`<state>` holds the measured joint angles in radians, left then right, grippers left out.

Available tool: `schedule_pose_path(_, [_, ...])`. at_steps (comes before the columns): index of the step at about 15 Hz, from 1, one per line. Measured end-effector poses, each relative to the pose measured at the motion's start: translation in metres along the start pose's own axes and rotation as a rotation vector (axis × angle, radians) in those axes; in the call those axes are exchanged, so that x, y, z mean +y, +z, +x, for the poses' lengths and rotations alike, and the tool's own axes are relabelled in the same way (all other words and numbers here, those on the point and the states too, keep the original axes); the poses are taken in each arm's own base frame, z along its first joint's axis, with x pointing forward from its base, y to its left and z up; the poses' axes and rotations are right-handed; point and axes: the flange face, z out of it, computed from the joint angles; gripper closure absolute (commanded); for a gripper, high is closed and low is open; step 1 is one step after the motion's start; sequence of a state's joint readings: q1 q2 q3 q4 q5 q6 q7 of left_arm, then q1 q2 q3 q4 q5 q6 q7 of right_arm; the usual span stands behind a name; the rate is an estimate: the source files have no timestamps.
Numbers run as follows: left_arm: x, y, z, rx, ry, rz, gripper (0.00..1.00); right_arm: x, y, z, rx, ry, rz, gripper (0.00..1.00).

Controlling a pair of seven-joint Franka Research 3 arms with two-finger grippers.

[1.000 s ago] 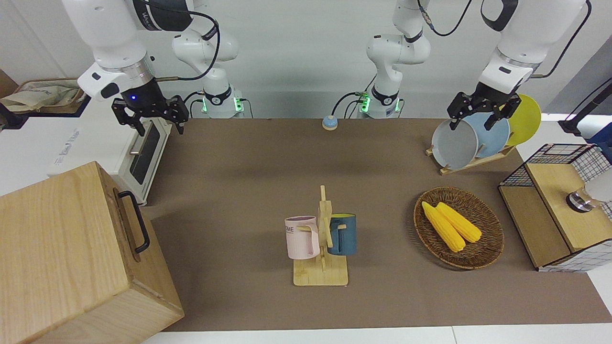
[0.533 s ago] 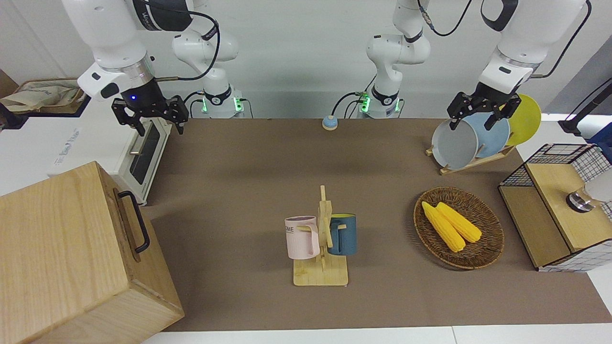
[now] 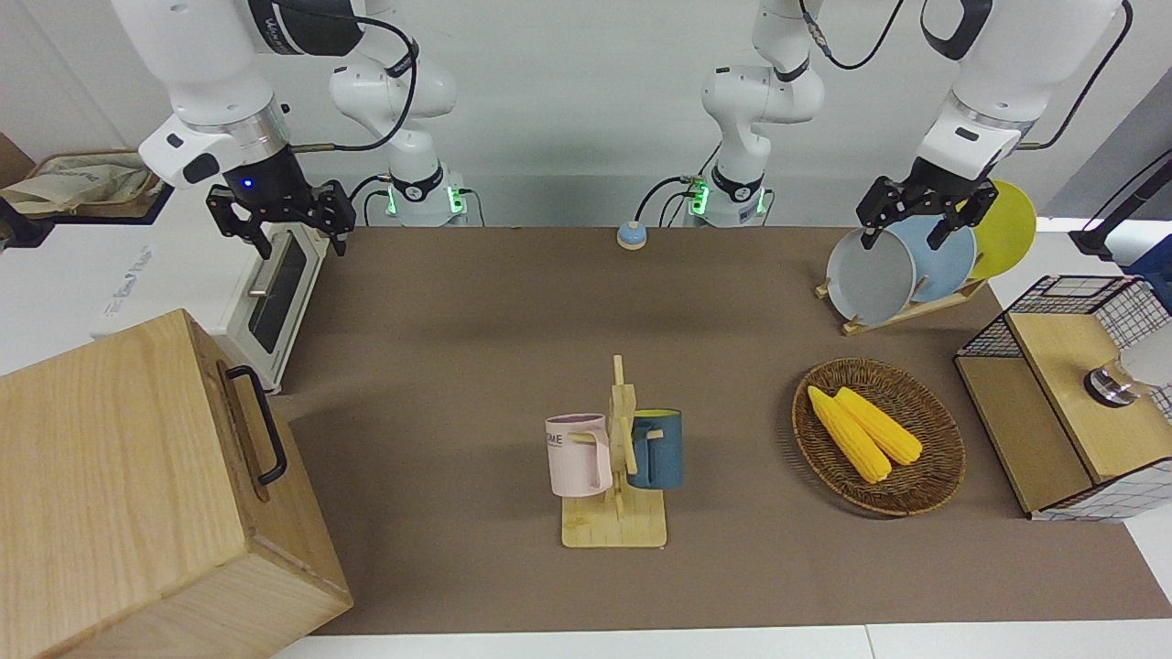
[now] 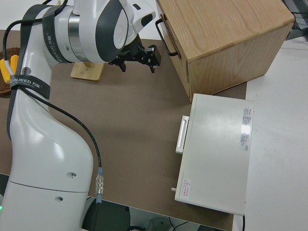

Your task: Slide drawer open with right arm

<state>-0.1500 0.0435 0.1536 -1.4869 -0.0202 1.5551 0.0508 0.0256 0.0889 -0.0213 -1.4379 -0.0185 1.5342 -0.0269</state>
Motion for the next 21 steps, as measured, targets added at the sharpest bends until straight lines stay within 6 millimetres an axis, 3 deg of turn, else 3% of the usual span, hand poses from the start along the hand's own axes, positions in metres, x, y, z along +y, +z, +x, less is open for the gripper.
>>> schedule_pose_path(4, [0.0, 0.0, 0.0, 0.0, 0.0, 0.0, 0.0, 0.004, -0.003, 0.0, 0.004, -0.007, -0.085, 0.015])
schedule_pose_path(13, [0.0, 0.0, 0.0, 0.0, 0.0, 0.0, 0.0, -0.023, 0.01, 0.018, -0.002, -0.091, -0.313, 0.015])
schedule_pose_path(21, [0.0, 0.0, 0.0, 0.0, 0.0, 0.0, 0.0, -0.073, 0.035, 0.045, 0.015, -0.231, -0.653, 0.015])
